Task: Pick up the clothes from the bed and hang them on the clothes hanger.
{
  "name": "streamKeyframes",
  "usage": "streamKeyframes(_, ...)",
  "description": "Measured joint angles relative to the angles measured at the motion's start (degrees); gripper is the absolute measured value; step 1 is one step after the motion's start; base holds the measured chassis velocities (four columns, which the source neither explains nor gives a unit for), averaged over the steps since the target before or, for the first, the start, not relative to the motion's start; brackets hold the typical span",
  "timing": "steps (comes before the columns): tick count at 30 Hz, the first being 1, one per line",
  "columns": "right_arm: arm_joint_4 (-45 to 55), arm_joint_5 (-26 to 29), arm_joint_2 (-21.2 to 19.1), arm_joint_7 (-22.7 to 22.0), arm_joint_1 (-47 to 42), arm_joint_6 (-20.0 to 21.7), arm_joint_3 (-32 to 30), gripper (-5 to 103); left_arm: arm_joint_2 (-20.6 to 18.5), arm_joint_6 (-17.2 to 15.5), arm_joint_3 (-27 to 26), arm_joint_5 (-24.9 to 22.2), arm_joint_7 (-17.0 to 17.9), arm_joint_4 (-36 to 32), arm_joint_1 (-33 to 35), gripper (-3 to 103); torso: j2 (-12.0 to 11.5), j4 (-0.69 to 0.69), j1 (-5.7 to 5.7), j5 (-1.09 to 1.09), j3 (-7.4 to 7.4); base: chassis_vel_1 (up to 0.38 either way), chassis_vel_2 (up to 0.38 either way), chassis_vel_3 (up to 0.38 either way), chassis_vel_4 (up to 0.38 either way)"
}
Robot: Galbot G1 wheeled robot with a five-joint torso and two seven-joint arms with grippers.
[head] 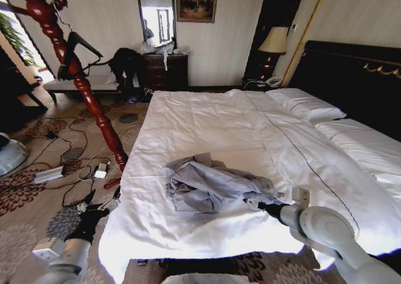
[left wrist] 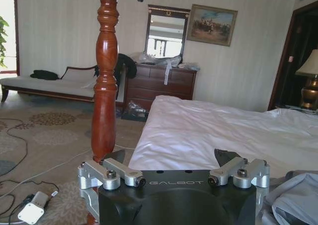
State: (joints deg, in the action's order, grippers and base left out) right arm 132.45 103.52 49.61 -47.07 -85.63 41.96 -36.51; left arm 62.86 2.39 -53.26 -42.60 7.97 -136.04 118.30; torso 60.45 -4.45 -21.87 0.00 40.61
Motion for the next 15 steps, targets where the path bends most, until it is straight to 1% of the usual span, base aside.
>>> streamKeyframes(3, -3.1, -0.9, 2.6, 4.6, 2.2, -0.9, 4.2, 100, 0.6, 0.0, -2.6, -2.5, -0.1, -0.5, 1.7, 100, 0.0, -0.02, 0.00, -0.01, 0.00, 0.000, 0.000, 0.000, 0.000)
streamKeyframes(4, -3.1, -0.9, 2.6, 4.6, 2.2, -0.9, 4.2, 100, 0.6, 0.0, -2.6, -2.5, -0.1, -0.5, 1.7, 100, 0.0, -0.02, 0.00, -0.01, 0.00, 0.000, 0.000, 0.000, 0.000)
streamKeyframes(7, -7.1, -3.9, 5.9, 6.5, 5.2, -1.2, 9.9, 100, 2.2, 0.2, -4.3, -3.3, -0.3, -0.8, 3.3, 100, 0.0, 0.01, 0.00, 0.02, 0.00, 0.000, 0.000, 0.000, 0.000)
streamKeyframes(8, -8.4, -4.8, 6.7, 6.9, 6.0, -1.3, 11.2, 100, 2.7, 0.2, -4.4, -3.2, -0.3, -0.9, 3.6, 100, 0.0, -0.01, 0.00, -0.01, 0.00, 0.000, 0.000, 0.000, 0.000)
streamKeyframes(9, -8.4, -4.8, 6.7, 6.9, 6.0, -1.3, 11.2, 100, 2.7, 0.2, -4.4, -3.2, -0.3, -0.9, 3.6, 100, 0.0, -0.01, 0.00, -0.01, 0.00, 0.000, 0.000, 0.000, 0.000)
streamKeyframes(10, -11.0, -6.8, 8.3, 7.5, 7.3, -1.4, 13.7, 100, 3.6, 0.2, -4.4, -3.0, -0.4, -1.1, 3.9, 100, 0.0, 0.00, 0.00, 0.00, 0.00, 0.000, 0.000, 0.000, 0.000)
streamKeyframes(11, -12.6, -8.2, 9.3, 8.1, 8.1, -1.5, 14.9, 100, 4.0, 0.2, -4.4, -2.7, -0.3, -1.3, 3.9, 100, 0.0, 0.00, 0.00, 0.00, 0.00, 0.000, 0.000, 0.000, 0.000)
streamKeyframes(12, -12.6, -8.2, 9.3, 8.1, 8.1, -1.5, 14.9, 100, 4.0, 0.2, -4.4, -2.7, -0.3, -1.3, 3.9, 100, 0.0, 0.00, 0.00, 0.00, 0.00, 0.000, 0.000, 0.000, 0.000)
streamKeyframes(14, -15.7, -10.8, 11.3, 10.1, 9.5, -1.9, 16.7, 100, 4.5, -0.2, -4.3, -2.0, 0.0, -1.4, 3.7, 100, 0.0, -0.02, 0.00, -0.01, 0.00, 0.000, 0.000, 0.000, 0.000)
streamKeyframes(15, -16.5, -11.1, 12.1, 10.6, 10.0, -2.0, 17.4, 103, 4.5, -0.4, -4.2, -1.8, 0.2, -1.4, 3.5, 100, 0.0, -0.02, -0.01, -0.01, 0.00, 0.000, 0.000, 0.000, 0.000)
